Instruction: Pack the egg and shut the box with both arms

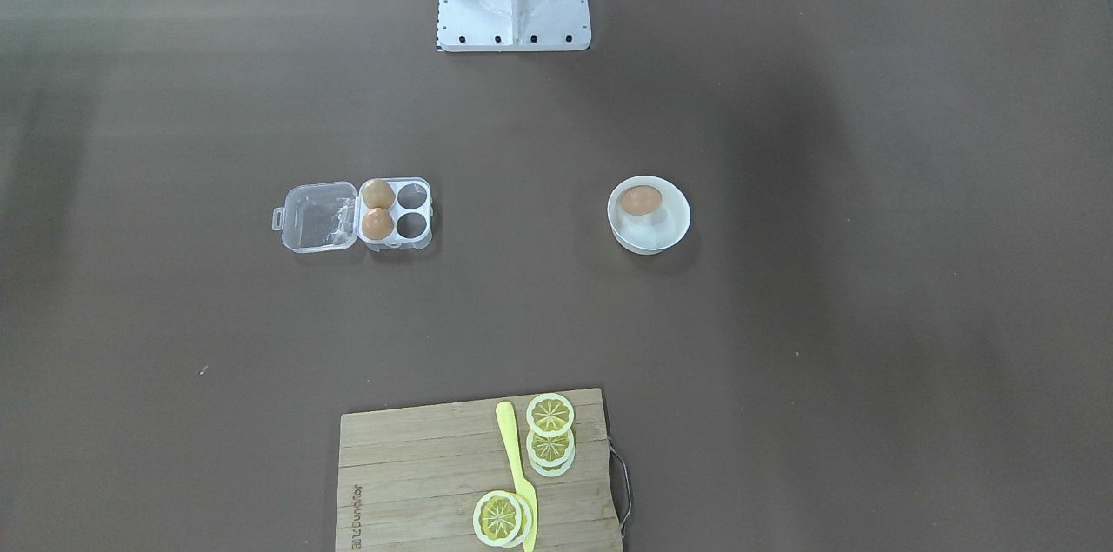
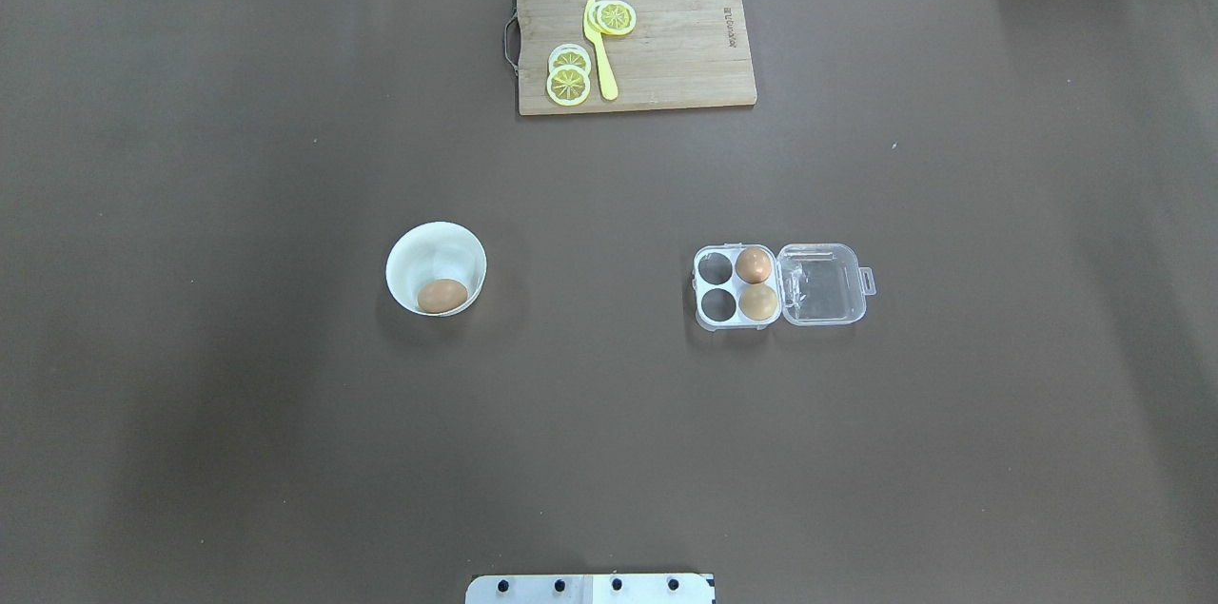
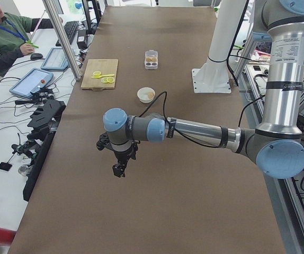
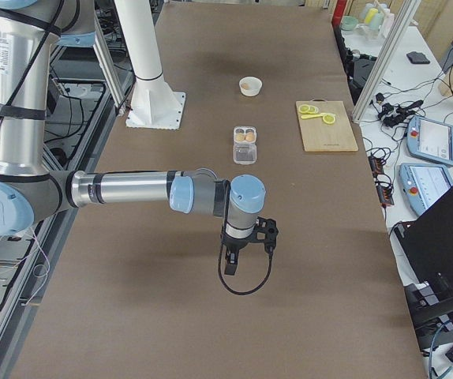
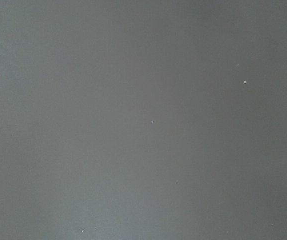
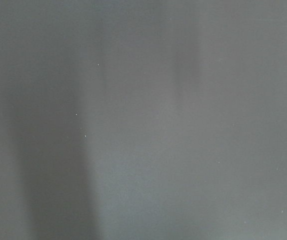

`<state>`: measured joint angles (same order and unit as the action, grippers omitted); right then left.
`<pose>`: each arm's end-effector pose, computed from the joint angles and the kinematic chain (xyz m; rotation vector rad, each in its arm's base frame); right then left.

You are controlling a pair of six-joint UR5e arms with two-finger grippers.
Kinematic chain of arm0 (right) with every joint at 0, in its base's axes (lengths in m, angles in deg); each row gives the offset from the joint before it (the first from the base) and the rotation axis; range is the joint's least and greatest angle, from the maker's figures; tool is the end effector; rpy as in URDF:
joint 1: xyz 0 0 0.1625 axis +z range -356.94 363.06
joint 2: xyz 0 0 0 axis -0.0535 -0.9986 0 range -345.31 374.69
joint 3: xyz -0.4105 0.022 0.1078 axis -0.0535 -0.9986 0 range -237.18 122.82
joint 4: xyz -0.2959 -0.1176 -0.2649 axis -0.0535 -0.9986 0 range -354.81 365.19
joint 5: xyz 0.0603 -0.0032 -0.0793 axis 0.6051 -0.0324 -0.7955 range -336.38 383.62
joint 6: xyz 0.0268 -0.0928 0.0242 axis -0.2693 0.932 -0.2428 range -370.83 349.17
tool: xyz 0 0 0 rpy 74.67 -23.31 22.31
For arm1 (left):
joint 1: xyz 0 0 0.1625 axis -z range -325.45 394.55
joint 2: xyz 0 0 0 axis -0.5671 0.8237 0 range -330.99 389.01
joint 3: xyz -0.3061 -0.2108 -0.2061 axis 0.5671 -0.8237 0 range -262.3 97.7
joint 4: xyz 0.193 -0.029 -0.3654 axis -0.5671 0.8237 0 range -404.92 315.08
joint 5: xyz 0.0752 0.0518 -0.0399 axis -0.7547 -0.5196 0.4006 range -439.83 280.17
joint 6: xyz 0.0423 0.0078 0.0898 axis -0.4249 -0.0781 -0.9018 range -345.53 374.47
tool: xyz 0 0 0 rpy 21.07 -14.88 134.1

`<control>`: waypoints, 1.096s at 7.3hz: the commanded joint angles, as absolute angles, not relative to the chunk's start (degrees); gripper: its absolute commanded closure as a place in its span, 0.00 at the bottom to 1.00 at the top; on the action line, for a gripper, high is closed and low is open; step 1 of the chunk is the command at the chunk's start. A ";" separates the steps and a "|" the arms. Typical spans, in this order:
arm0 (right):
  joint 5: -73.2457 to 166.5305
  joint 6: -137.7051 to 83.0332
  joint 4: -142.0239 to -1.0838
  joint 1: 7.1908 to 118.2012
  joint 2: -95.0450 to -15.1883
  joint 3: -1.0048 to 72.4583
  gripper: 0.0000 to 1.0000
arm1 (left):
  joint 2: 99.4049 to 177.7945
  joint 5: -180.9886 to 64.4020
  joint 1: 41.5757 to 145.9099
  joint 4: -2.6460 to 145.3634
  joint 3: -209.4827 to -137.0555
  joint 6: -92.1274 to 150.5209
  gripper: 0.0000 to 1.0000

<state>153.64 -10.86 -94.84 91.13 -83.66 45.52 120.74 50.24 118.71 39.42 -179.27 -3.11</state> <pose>0.0549 -0.4230 0.6390 -0.1070 -0.6961 0.0026 -0.0176 -0.5085 0.5988 0.1231 0.6953 0.4103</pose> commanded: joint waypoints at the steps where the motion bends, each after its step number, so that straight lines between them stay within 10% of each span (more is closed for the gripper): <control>1: 153.70 -11.10 -94.83 91.13 -83.66 45.56 0.00 | 121.90 50.69 118.66 39.54 -179.42 -3.20 0.02; 5: 153.52 -11.36 -92.74 91.13 -82.96 45.65 0.00 | 129.08 53.68 118.48 39.54 -179.42 -3.37 0.02; 8: 153.35 -11.71 -82.19 91.13 -83.39 45.56 0.00 | 133.31 52.98 114.46 68.89 -175.06 1.50 0.02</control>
